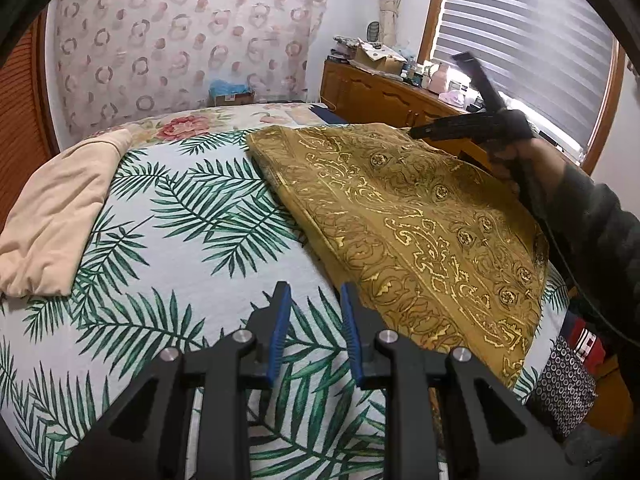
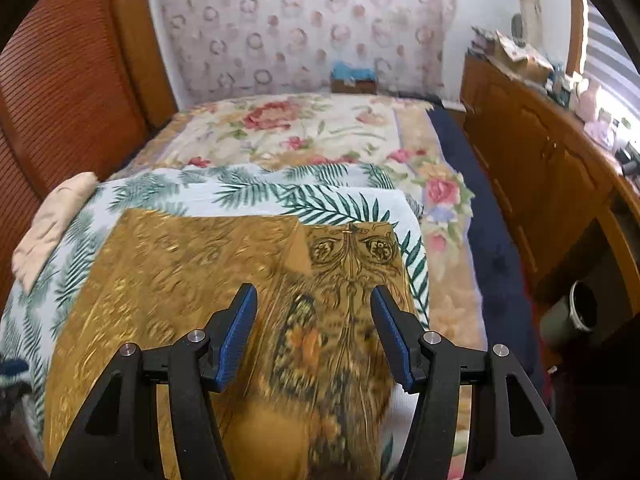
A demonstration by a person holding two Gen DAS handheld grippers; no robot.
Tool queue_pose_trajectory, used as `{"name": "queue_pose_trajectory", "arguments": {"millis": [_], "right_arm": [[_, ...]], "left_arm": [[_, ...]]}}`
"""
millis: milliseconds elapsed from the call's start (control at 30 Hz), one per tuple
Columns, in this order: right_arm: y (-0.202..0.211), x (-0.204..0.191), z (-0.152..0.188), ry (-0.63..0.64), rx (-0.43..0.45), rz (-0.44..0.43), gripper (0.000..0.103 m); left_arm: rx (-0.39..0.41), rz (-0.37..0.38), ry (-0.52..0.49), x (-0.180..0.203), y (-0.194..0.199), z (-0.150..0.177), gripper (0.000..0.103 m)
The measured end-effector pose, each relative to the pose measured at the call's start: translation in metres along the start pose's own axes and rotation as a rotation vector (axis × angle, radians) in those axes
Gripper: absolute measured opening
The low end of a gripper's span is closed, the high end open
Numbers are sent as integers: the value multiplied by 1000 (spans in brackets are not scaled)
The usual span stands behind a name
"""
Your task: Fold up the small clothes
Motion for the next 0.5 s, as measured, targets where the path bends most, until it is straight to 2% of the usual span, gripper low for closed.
{"name": "queue_pose_trajectory", "arguments": {"millis": [100, 167, 267, 333, 367, 433, 500], "right_arm": [[-19, -3, -3, -8, -39, -40, 52], [-29, -3, -2, -14, -58, -50, 50], [-37, -6, 0, -8, -79, -59, 37], [-37, -10, 2, 4, -74, -87, 13], [-35, -14, 2, 16, -67, -105, 7], [-26, -22, 4, 62, -51, -127, 2], [-7, -26, 0, 107, 9, -99, 1]], "left_arm": [[2, -1, 1, -1, 2, 3, 23], [2, 1, 3, -1, 3, 4, 23], [2, 2, 3, -1, 4, 5, 23], [-1, 4, 6, -1, 3, 7, 23], [-2, 5, 6, 0, 3, 8, 23], [-4, 6, 7, 1, 2, 9, 23], [-7, 8, 6, 3, 1, 10, 23]]}}
Point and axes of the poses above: each gripper's, at about its wrist camera, not at the fingertips, and y roughly against the way its jaws point, x to its right, z to its underside, the point moved 10 cm from there along -y, roughly the way its jaws point, and after that the axes turned 7 degrees about -x, right-handed, at the moved point
